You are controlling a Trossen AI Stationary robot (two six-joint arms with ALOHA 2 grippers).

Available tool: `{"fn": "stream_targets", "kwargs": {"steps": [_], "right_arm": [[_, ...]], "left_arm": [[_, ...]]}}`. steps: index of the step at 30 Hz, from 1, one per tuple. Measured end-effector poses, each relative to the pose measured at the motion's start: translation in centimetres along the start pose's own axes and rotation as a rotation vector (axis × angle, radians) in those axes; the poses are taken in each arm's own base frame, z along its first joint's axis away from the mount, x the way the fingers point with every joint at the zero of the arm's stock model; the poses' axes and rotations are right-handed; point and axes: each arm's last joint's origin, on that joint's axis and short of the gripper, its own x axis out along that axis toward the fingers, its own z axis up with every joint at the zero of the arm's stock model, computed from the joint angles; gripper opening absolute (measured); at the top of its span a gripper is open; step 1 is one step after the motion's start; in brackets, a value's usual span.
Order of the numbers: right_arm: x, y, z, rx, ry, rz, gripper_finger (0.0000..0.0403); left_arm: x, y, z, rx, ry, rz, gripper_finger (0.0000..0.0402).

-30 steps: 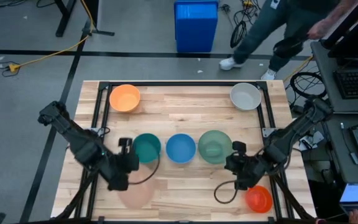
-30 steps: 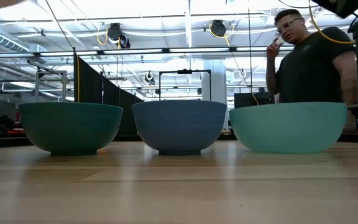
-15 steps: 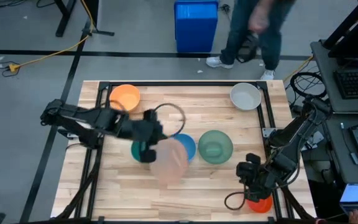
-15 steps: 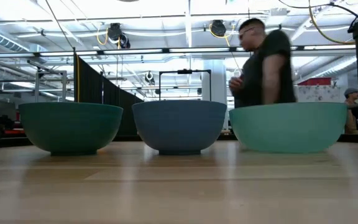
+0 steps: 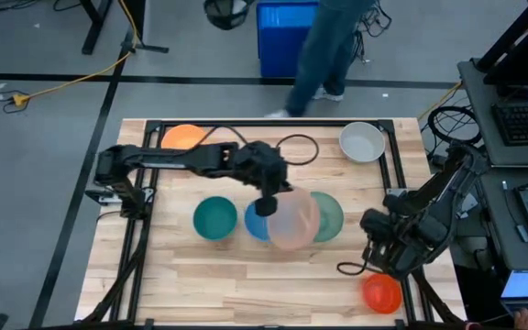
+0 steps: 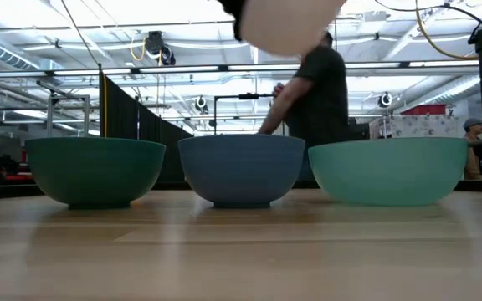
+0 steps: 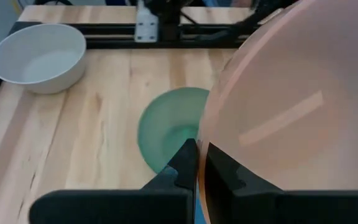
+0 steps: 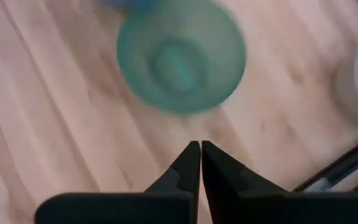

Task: Nest bowls inside each other
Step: Stack the pink transparent bowl on top of the blue transparent bowl

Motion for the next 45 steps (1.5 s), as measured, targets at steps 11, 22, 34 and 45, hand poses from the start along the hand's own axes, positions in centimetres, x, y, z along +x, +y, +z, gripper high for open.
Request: {"fn": "stream_targets", "kwargs": {"steps": [11, 22, 34, 45], "right_arm": [[-1.0, -0.2, 1.4, -0.069, -0.175, -0.011, 0.0], [-1.0, -0.2, 1.4, -0.068, -0.183, -0.01, 0.0], [-1.0, -0.1, 1.5, -0.078, -0.199, -0.001, 0.0], [-1.1, 0.1, 1.7, -0.089, -0.228, 0.007, 0.0]], "left_arm": [[6.1, 2.0, -1.6, -0.036, -0.039, 0.027, 0.0], [9.5, 3.2, -3.4, -0.037, -0.021, 0.039, 0.0], [9.6, 3.1, -3.3, 0.01, -0.034, 0.035, 0.0039], [9.6, 3.1, -2.7, 0.002, -0.096, 0.053, 0.0096]]}}
